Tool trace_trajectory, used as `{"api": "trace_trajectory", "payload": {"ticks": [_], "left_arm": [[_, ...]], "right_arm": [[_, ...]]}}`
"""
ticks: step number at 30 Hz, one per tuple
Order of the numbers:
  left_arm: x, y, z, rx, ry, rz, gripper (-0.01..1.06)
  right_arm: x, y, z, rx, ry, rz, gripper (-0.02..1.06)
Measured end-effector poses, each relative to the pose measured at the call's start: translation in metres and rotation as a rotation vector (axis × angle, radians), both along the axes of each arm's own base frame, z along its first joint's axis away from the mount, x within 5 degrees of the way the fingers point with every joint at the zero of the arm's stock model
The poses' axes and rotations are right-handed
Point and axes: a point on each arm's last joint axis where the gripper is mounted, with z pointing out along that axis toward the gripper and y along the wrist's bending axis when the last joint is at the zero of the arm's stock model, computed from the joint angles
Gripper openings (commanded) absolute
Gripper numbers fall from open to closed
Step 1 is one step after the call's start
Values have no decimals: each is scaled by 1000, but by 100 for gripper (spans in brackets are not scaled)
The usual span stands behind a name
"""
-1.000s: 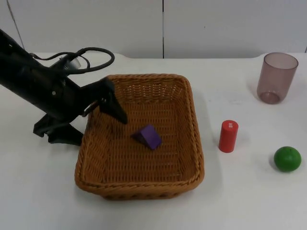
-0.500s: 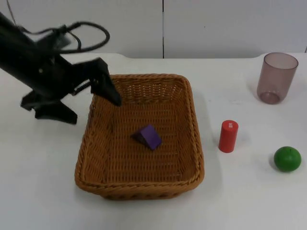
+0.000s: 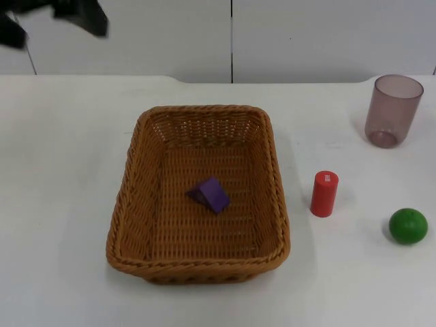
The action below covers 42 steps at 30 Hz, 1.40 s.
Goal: Pick up the basket with the left hand and place the triangular block into the basket with the right hand.
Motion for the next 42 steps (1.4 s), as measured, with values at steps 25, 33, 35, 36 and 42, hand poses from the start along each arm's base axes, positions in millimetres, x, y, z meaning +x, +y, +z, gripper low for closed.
{"api": "trace_trajectory", "payload": {"ticks": [25, 33, 35, 36, 42], "left_arm": [[-38, 13, 70, 2, -289, 88, 97], [-50, 20, 84, 13, -347, 106, 97], [-57, 23, 92, 68, -393, 98, 97], [-62, 25, 97, 89, -417, 99, 97], [-85, 32, 114, 157, -478, 108, 97]], "right_arm": [[7, 0, 18, 9, -219, -5, 93], [6, 0, 18, 22, -226, -12, 93], [7, 0, 13, 3, -226, -8, 93], [7, -1, 10, -15, -232, -4, 93], [2, 0, 2, -30, -270, 5, 93]]}}
